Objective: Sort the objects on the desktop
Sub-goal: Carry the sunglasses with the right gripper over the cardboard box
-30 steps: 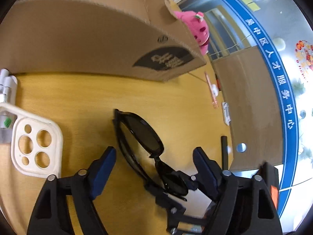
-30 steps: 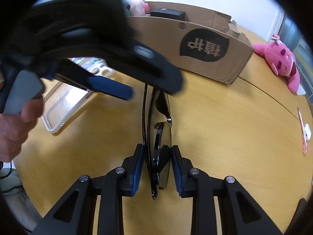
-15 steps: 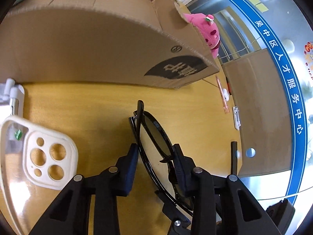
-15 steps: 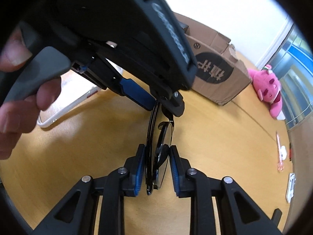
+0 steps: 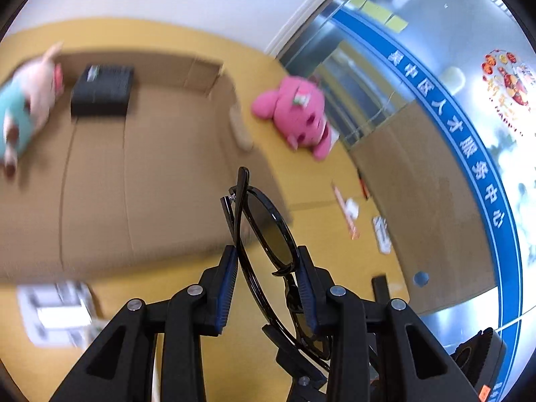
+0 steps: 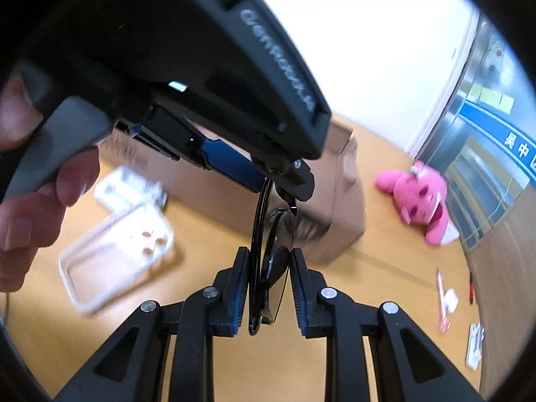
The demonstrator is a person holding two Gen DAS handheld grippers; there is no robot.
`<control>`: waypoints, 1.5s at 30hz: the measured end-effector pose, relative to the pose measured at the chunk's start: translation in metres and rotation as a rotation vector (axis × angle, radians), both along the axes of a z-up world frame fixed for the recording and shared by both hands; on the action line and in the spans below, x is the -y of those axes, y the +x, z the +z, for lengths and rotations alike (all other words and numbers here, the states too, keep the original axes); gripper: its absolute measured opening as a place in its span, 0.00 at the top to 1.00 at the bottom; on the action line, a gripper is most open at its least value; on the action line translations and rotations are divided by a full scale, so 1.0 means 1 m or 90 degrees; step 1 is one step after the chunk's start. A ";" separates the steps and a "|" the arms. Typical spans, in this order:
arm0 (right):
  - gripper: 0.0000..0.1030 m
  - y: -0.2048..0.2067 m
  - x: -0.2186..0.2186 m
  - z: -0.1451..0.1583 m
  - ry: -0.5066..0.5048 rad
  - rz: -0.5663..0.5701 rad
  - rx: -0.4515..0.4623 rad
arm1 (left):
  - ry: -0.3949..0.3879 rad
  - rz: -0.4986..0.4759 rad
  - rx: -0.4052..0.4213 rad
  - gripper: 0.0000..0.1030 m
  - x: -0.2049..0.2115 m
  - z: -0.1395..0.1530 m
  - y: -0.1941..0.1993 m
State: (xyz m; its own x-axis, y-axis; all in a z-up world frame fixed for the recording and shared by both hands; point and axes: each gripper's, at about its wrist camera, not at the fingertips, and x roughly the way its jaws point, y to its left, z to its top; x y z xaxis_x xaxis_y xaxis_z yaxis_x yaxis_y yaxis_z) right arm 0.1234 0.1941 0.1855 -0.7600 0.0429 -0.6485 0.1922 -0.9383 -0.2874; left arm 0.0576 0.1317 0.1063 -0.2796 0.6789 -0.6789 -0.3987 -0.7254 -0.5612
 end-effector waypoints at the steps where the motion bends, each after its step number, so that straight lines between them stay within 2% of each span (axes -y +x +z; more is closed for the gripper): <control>1: 0.78 -0.009 -0.002 0.009 -0.007 0.000 -0.012 | 0.000 0.002 -0.010 0.65 0.000 0.010 -0.008; 5: 0.78 -0.052 -0.008 0.045 -0.028 -0.004 -0.059 | -0.012 0.014 -0.048 0.65 -0.007 0.055 -0.050; 12: 0.78 -0.115 -0.017 0.102 -0.088 -0.016 -0.100 | -0.025 0.023 -0.102 0.65 -0.012 0.117 -0.108; 20: 0.78 -0.166 -0.009 0.141 -0.100 -0.024 -0.132 | -0.030 0.037 -0.125 0.68 -0.008 0.154 -0.163; 22: 0.78 -0.181 -0.006 0.147 -0.101 -0.030 -0.131 | -0.011 0.034 -0.122 0.68 -0.004 0.154 -0.182; 26: 0.79 -0.214 -0.006 0.143 -0.109 -0.030 -0.107 | -0.013 0.029 -0.100 0.68 0.000 0.139 -0.216; 28: 0.79 -0.227 -0.001 0.132 -0.087 -0.031 -0.101 | -0.033 0.027 -0.081 0.68 -0.003 0.123 -0.234; 31: 0.79 -0.249 -0.006 0.112 -0.112 -0.036 -0.067 | -0.048 0.024 -0.056 0.68 -0.008 0.098 -0.256; 39: 0.79 -0.304 -0.032 0.025 -0.157 -0.071 0.042 | -0.055 0.015 0.067 0.68 -0.029 -0.015 -0.307; 45: 0.79 -0.331 -0.053 -0.038 -0.175 -0.118 0.142 | -0.061 0.002 0.145 0.68 -0.050 -0.080 -0.324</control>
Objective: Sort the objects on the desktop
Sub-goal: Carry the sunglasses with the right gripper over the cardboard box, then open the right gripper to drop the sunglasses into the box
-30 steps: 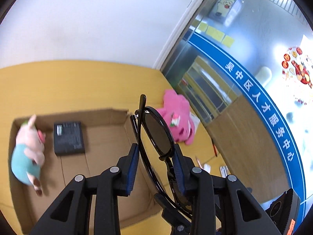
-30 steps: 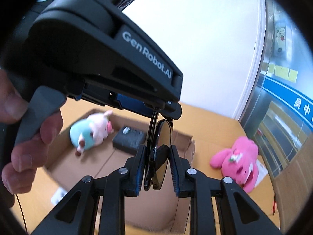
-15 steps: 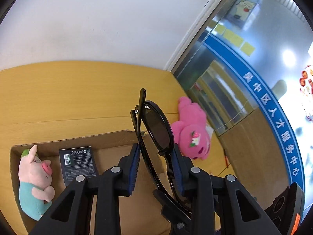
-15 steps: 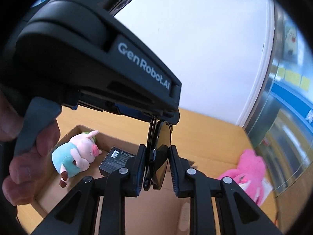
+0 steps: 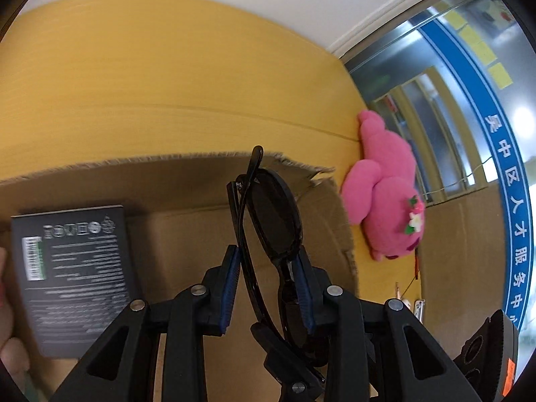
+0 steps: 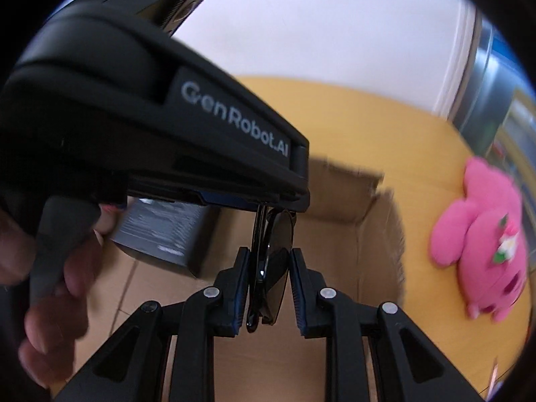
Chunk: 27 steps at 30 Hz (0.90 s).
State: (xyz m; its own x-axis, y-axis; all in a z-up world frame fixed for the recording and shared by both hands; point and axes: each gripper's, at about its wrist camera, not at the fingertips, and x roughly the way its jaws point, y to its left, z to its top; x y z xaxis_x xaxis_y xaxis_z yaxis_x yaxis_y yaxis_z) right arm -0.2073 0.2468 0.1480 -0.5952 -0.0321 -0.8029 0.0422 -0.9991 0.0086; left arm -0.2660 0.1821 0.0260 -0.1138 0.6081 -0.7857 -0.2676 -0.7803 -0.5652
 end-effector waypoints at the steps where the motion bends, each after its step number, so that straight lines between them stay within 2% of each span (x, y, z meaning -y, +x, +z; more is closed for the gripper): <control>1: 0.79 -0.002 -0.003 -0.007 -0.003 -0.002 0.012 | 0.000 -0.003 0.006 0.68 -0.002 -0.006 -0.001; 7: 0.78 -0.007 -0.021 -0.042 -0.016 -0.019 0.083 | -0.017 -0.014 0.049 0.68 -0.018 -0.043 -0.003; 9: 0.79 -0.008 -0.024 -0.053 -0.021 -0.021 0.101 | -0.009 -0.015 0.059 0.68 -0.020 -0.052 -0.001; 14: 0.78 -0.005 -0.029 -0.062 -0.026 -0.028 0.099 | -0.006 -0.016 0.055 0.67 -0.020 -0.053 -0.001; 17: 0.77 0.000 -0.031 -0.063 -0.031 -0.028 0.097 | -0.027 -0.006 0.050 0.63 -0.022 -0.048 0.000; 20: 0.68 0.009 -0.034 -0.062 -0.038 -0.027 0.093 | -0.031 0.003 0.039 0.59 -0.014 -0.033 0.005; 21: 0.55 0.017 -0.033 -0.057 -0.021 -0.028 0.078 | -0.021 0.005 0.017 0.58 -0.009 -0.020 0.010; 22: 0.46 0.024 -0.031 -0.050 0.000 -0.031 0.061 | -0.012 0.005 -0.005 0.52 -0.004 -0.007 0.016; 23: 0.33 0.036 -0.029 -0.041 0.013 -0.028 0.035 | 0.006 0.004 -0.030 0.45 0.004 0.012 0.025; 24: 0.31 0.046 -0.027 -0.033 0.015 -0.023 0.015 | 0.014 0.005 -0.052 0.43 0.010 0.026 0.033; 26: 0.30 0.069 -0.025 -0.017 0.008 -0.019 -0.017 | -0.002 0.017 -0.124 0.36 0.027 0.058 0.056; 27: 0.27 0.087 -0.025 -0.005 -0.001 -0.021 -0.040 | -0.013 0.027 -0.165 0.34 0.038 0.076 0.073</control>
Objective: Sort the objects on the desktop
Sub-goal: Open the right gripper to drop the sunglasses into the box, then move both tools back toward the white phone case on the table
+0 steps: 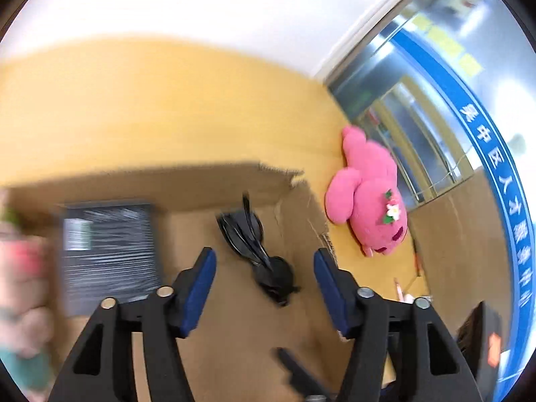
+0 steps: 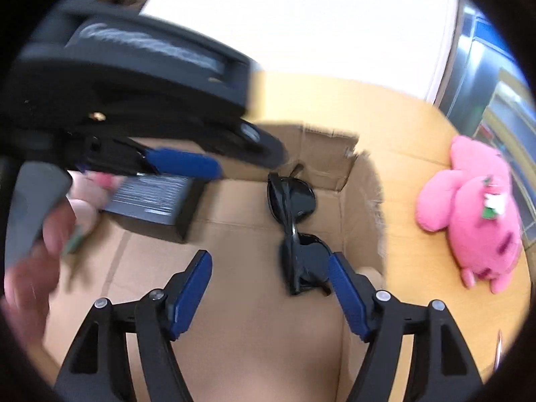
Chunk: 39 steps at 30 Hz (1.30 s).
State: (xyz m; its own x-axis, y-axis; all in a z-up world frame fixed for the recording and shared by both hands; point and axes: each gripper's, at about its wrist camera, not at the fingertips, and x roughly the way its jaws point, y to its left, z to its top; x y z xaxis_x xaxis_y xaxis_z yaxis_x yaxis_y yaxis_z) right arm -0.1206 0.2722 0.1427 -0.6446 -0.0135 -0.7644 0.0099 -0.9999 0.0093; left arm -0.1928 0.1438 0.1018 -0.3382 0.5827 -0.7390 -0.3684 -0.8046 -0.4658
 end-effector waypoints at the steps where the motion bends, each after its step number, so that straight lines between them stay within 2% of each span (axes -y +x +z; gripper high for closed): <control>1: 0.24 0.015 0.000 0.009 -0.005 -0.003 -0.023 | -0.003 0.010 -0.039 0.31 0.013 0.017 0.019; 4: 0.22 0.059 0.000 0.033 0.005 -0.013 -0.093 | -0.014 0.051 -0.150 0.25 0.048 0.057 0.075; 6: 0.22 0.071 0.013 0.042 0.010 -0.011 -0.101 | -0.029 0.088 -0.224 0.20 0.072 0.075 0.116; 8: 0.22 0.087 0.028 0.036 0.013 -0.009 -0.098 | -0.045 0.134 -0.292 0.12 0.096 0.086 0.155; 11: 0.22 0.111 0.037 0.023 0.017 -0.012 -0.093 | -0.069 0.184 -0.361 0.05 0.120 0.086 0.205; 14: 0.22 0.121 0.044 0.032 0.016 -0.016 -0.083 | -0.112 0.214 -0.409 0.05 0.130 0.075 0.244; 18: 0.22 0.152 0.064 0.035 0.013 -0.013 -0.084 | -0.184 0.249 -0.431 0.05 0.139 0.062 0.276; 21: 0.22 0.167 0.076 0.040 0.025 -0.006 -0.090 | -0.199 0.269 -0.442 0.05 0.142 0.058 0.298; 27: 0.22 0.192 0.094 0.056 0.057 0.010 -0.122 | -0.187 0.303 -0.451 0.04 0.151 0.057 0.331; 31: 0.22 0.200 0.099 0.067 0.069 0.010 -0.139 | -0.190 0.294 -0.439 0.04 0.152 0.053 0.334; 34: 0.22 0.202 0.101 0.071 0.074 0.010 -0.156 | -0.165 0.299 -0.420 0.04 0.158 0.049 0.331; 35: 0.25 0.203 0.101 0.072 0.080 0.006 -0.162 | -0.153 0.300 -0.412 0.04 0.161 0.047 0.330; 36: 0.34 0.203 0.100 0.072 0.081 0.004 -0.165 | -0.146 0.301 -0.401 0.06 0.164 0.045 0.329; 37: 0.48 0.204 0.099 0.071 0.075 0.001 -0.166 | -0.142 0.298 -0.389 0.27 0.166 0.042 0.326; 38: 0.88 0.203 0.097 0.071 0.069 -0.004 -0.163 | -0.143 0.287 -0.373 0.90 0.167 0.039 0.323; 39: 0.95 0.202 0.095 0.069 0.067 -0.010 -0.155 | -0.152 0.279 -0.347 0.96 0.168 0.035 0.317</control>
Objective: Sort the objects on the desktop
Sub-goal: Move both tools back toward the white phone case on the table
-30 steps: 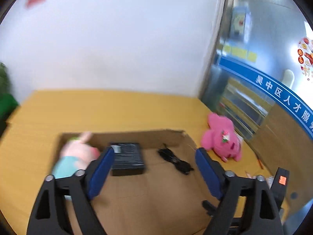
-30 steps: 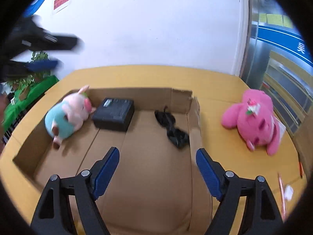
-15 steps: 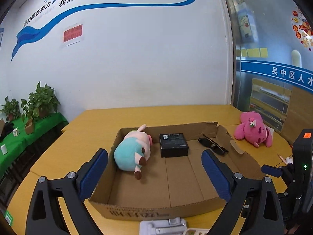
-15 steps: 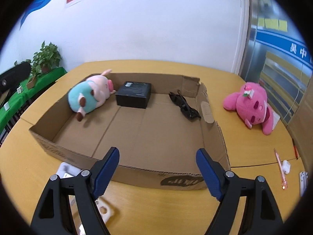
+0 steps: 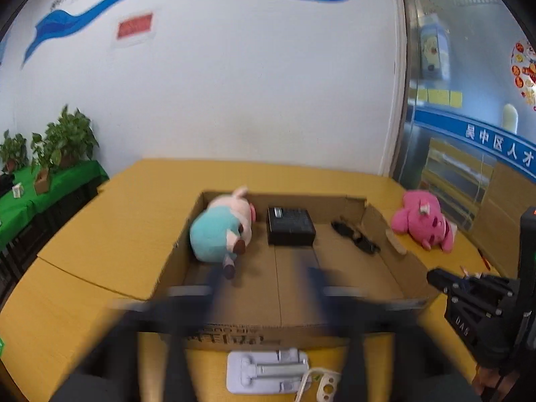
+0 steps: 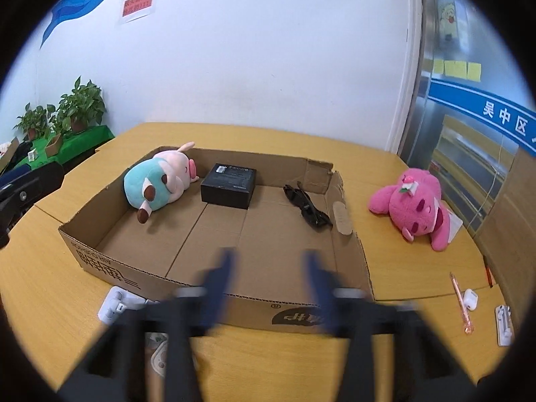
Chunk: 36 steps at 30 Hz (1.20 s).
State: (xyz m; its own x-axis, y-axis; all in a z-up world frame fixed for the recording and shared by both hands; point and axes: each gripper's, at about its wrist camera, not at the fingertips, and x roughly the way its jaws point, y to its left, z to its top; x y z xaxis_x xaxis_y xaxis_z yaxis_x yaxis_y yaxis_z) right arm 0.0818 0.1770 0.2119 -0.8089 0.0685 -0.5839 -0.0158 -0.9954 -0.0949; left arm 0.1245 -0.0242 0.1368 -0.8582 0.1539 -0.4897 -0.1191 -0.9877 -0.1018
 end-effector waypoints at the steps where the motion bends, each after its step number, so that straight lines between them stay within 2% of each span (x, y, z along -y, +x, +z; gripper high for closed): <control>1: 0.95 0.000 -0.002 -0.001 -0.005 -0.005 0.003 | 0.003 -0.003 0.021 0.97 0.001 -0.004 -0.004; 3: 0.95 -0.002 -0.005 -0.004 -0.008 -0.010 0.012 | 0.007 0.005 0.030 0.97 0.003 -0.010 -0.006; 4: 0.92 -0.003 -0.006 -0.005 -0.011 -0.010 0.017 | 0.012 0.012 0.027 0.84 0.004 -0.011 -0.005; 5: 0.71 -0.005 -0.007 -0.007 -0.019 -0.009 0.023 | 0.017 0.014 0.029 0.44 0.004 -0.012 -0.005; 6: 0.33 -0.005 -0.008 -0.009 -0.026 -0.011 0.026 | 0.025 0.015 0.033 0.22 0.004 -0.013 -0.005; 7: 0.18 -0.005 -0.009 -0.010 -0.029 -0.011 0.023 | 0.027 0.017 0.022 0.03 0.004 -0.012 -0.002; 10: 0.15 -0.002 -0.009 -0.011 -0.022 -0.014 0.005 | 0.008 0.015 -0.021 0.04 0.000 -0.008 0.006; 14: 0.15 -0.004 -0.014 -0.016 -0.034 -0.015 0.019 | -0.021 0.002 -0.005 0.04 -0.005 -0.010 0.004; 20: 0.15 0.000 -0.021 -0.017 -0.042 -0.022 0.012 | -0.009 -0.002 0.010 0.04 -0.004 -0.016 0.007; 27: 0.14 0.004 -0.028 -0.026 -0.068 -0.014 0.034 | -0.032 -0.011 0.031 0.04 -0.003 -0.027 0.016; 30: 0.14 0.008 -0.028 -0.042 -0.089 -0.004 0.065 | -0.038 -0.019 0.047 0.04 -0.001 -0.037 0.022; 36: 0.14 0.014 -0.012 -0.095 -0.139 0.047 0.182 | -0.051 -0.060 0.106 0.04 0.000 -0.070 0.036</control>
State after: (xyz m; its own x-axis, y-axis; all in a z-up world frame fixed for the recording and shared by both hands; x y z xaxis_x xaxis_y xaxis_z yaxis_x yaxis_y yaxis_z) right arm 0.0960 0.1888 0.1169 -0.6087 -0.1358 -0.7817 0.0537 -0.9900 0.1302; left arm 0.1601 -0.0239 0.0670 -0.7479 0.1843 -0.6377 -0.1987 -0.9788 -0.0498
